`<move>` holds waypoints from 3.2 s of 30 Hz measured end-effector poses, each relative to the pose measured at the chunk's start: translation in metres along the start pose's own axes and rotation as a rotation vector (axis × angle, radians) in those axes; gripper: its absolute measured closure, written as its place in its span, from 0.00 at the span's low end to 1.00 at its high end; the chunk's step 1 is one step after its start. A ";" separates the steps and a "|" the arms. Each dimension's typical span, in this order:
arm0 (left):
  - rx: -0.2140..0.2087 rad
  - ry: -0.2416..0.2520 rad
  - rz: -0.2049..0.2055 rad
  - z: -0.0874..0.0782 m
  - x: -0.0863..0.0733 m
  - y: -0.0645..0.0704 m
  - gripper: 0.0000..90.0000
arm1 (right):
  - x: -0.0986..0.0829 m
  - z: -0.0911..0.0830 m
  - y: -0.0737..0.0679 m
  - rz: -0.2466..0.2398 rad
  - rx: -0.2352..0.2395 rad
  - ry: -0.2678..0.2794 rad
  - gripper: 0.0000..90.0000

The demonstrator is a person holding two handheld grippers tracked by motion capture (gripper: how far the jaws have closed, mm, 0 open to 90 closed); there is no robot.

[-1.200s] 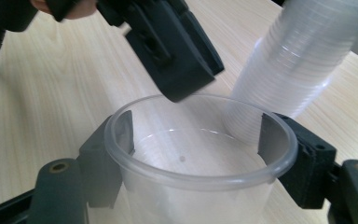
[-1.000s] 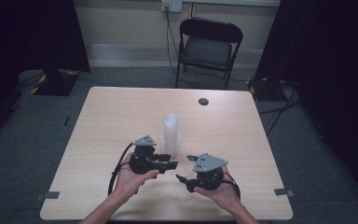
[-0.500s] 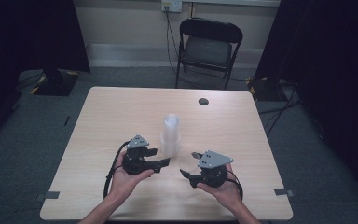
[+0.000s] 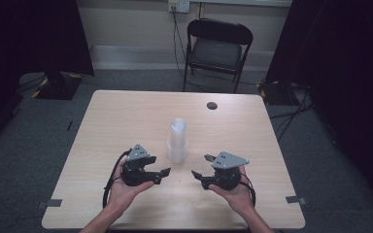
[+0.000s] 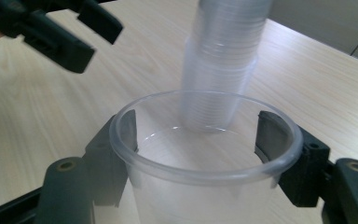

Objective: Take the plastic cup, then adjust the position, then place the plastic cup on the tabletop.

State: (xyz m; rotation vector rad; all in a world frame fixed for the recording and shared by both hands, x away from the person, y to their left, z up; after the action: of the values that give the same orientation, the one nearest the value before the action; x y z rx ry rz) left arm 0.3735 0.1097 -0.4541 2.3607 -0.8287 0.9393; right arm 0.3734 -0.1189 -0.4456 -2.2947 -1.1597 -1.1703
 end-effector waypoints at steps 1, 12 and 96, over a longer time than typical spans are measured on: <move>0.007 -0.008 0.005 0.000 -0.002 -0.001 0.28 | 0.000 0.000 0.002 0.008 -0.004 0.004 0.33; 0.041 -0.016 0.001 -0.012 -0.018 -0.011 0.23 | 0.003 -0.002 0.024 0.077 -0.042 0.027 0.33; -0.002 -0.059 0.006 -0.009 -0.051 -0.030 0.22 | 0.006 0.090 0.119 0.318 -0.211 0.050 0.30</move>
State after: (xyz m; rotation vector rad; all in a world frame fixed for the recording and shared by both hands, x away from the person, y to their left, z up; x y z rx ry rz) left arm 0.3598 0.1543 -0.4914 2.3954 -0.8590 0.8750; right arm 0.5162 -0.1366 -0.4868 -2.4707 -0.6466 -1.2640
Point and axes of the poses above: each handheld gripper's, and its own axes: z roughly forward along the jaws, x roughly out of its top, y roughly to its right, the point moved 5 cm from there along z, roughly forward along the jaws, and after that the axes turned 9 degrees about -y, right-handed, at the moved point
